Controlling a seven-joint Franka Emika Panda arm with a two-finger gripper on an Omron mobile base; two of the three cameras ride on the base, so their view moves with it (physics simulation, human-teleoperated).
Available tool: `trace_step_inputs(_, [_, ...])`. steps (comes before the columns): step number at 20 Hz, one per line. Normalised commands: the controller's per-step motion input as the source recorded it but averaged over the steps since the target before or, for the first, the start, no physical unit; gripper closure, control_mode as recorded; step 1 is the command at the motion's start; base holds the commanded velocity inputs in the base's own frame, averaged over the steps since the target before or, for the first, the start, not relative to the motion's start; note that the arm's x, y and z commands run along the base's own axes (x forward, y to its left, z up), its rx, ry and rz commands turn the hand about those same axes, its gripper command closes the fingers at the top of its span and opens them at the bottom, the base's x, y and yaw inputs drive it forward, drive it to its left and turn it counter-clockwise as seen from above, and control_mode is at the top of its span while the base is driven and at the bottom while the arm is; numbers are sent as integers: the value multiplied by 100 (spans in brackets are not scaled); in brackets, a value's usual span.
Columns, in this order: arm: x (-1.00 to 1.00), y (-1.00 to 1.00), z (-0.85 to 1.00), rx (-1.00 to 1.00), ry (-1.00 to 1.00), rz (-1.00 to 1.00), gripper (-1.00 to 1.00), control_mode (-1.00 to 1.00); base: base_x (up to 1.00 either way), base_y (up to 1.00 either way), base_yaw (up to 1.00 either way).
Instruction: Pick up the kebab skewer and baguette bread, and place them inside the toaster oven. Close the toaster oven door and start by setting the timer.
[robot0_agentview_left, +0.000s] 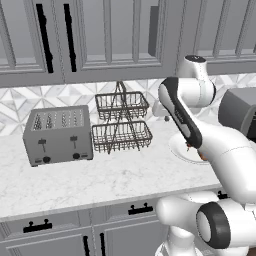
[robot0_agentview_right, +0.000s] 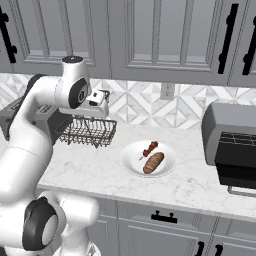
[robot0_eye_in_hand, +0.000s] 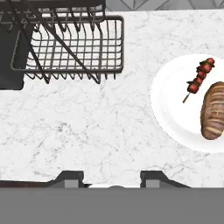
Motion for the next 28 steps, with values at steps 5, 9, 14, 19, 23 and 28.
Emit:
trace_step_inputs(5, [-37,-25,-2,0,-1,-1,-100,-100,0,0,0])
trace_step_inputs(9, [-44,-77,-4,0,-2,-2,-100,-100,0,0,0])
trace_step_inputs(14, [-21,-63,-23,0,0,-5,-100,-100,0,0,0])
trace_step_inputs(19, [-1,-43,-31,0,0,-7,-100,-100,0,0,0])
trace_step_inputs(23, [0,-33,-39,-3,0,-14,-100,-100,0,0,0])
trace_step_inputs(28, [8,-34,-48,-1,0,-7,-100,-100,0,0,0])
